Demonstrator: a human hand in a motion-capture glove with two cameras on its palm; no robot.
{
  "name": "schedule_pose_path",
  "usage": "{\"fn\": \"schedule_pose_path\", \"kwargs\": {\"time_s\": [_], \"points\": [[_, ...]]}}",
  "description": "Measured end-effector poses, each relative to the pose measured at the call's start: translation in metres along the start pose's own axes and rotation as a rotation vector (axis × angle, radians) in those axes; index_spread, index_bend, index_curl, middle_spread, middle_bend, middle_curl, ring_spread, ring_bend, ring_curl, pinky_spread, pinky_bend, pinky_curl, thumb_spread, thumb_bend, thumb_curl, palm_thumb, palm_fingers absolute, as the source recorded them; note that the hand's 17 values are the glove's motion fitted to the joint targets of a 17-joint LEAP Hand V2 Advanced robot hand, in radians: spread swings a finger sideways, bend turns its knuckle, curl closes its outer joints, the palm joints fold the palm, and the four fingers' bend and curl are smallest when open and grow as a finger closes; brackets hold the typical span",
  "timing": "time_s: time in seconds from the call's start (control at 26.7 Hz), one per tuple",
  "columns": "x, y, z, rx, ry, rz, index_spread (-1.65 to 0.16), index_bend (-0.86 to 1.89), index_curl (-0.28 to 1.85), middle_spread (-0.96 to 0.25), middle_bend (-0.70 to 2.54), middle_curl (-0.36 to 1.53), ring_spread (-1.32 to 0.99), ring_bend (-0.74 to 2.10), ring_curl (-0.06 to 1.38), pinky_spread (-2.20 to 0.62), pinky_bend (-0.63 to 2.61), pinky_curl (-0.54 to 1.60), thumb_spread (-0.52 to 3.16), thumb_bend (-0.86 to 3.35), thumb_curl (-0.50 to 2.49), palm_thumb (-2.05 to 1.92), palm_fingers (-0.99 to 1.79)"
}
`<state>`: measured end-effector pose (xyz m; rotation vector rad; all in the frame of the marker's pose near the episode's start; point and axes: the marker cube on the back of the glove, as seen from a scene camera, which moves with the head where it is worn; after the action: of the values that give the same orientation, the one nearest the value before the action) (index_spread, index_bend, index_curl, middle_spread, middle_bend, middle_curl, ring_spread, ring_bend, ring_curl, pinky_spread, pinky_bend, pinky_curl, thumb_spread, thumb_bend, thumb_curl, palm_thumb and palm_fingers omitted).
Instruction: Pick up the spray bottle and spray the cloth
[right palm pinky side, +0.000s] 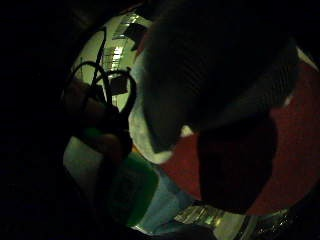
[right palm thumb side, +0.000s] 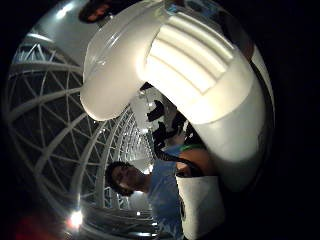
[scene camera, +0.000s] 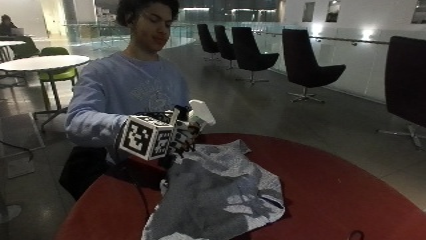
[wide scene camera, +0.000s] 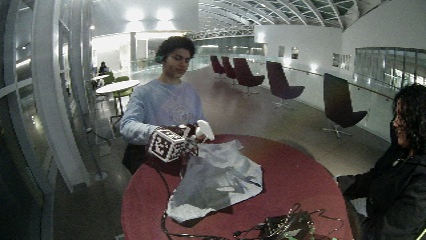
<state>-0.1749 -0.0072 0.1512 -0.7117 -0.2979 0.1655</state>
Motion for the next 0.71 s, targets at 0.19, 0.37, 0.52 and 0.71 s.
{"fn": "schedule_pose_path", "kwargs": {"time_s": [0.19,0.37,0.52,0.71], "points": [[-0.037,-0.025,0.03,-0.001,-0.048,-0.169,-0.19,0.15,0.37,-0.02,0.39,0.48,-0.02,0.66,0.42,0.08,0.37,0.37,0.93,-0.03,0.59,0.8,1.18],[-0.08,-0.063,0.088,-0.054,-0.155,-0.356,-0.2,0.16,0.38,-0.04,0.36,0.47,-0.03,0.64,0.42,0.08,0.35,0.36,0.91,-0.03,0.59,0.81,1.16],[-0.105,-0.1,0.139,-0.093,-0.226,-0.438,-0.22,0.17,0.39,-0.04,0.38,0.48,-0.03,0.61,0.41,0.09,0.29,0.35,0.91,-0.02,0.59,0.82,1.13],[-0.109,-0.152,0.207,-0.052,-0.197,-0.498,-0.25,0.16,0.4,-0.05,0.41,0.49,-0.05,0.56,0.4,0.11,0.19,0.33,0.92,-0.02,0.57,0.82,1.1]]}}
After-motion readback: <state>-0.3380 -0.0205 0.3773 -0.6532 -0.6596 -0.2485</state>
